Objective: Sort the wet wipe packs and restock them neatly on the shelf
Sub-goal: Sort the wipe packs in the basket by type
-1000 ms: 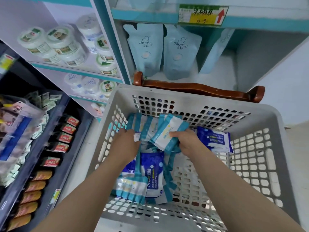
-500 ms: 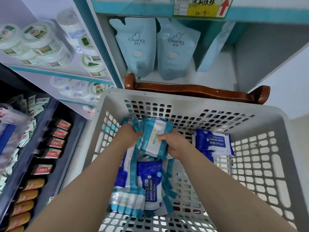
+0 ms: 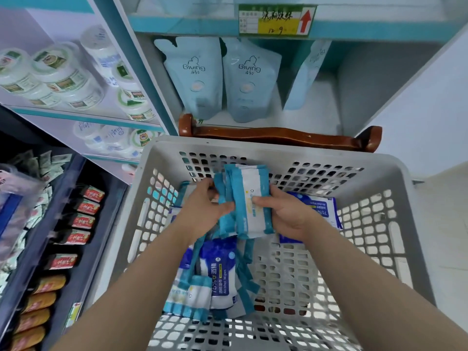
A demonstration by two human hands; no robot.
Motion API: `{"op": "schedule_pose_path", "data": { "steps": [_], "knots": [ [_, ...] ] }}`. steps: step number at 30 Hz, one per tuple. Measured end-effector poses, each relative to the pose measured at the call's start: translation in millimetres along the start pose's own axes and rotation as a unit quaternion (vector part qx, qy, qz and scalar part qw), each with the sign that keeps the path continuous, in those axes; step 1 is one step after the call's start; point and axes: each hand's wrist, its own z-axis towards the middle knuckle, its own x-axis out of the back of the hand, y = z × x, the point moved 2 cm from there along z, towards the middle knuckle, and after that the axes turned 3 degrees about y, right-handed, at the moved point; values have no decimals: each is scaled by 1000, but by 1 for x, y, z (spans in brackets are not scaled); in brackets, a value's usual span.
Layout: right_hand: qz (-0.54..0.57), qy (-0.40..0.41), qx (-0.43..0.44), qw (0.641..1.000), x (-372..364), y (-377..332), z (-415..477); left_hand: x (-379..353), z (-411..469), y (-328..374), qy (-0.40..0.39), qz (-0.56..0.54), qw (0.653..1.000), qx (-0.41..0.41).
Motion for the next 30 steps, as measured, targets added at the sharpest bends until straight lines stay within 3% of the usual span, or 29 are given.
{"op": "schedule_pose_path", "data": {
  "steps": [5,9,17,23,27,30],
  "knots": [
    [-13,-28,17,999,23,1,-27,-33,-11,4,-25,-6,999,-27],
    [6,-5,15,1000,18,15,-21,-36,-11,3,-31,-17,999,-11],
    [-39,92,33,994,17,23,5,-25,8,-9,102,-6,995,-5],
    [-80,80,24,993,34,12,-4,-29,16,-11,111,19,994,-4],
    [-167,65,16,984,61,3,-15,-30,16,-14,111,4,994,6],
    [-332,74,-15,940,82,10,-28,-31,15,-9,134,-50,989,23]
  ]
}}
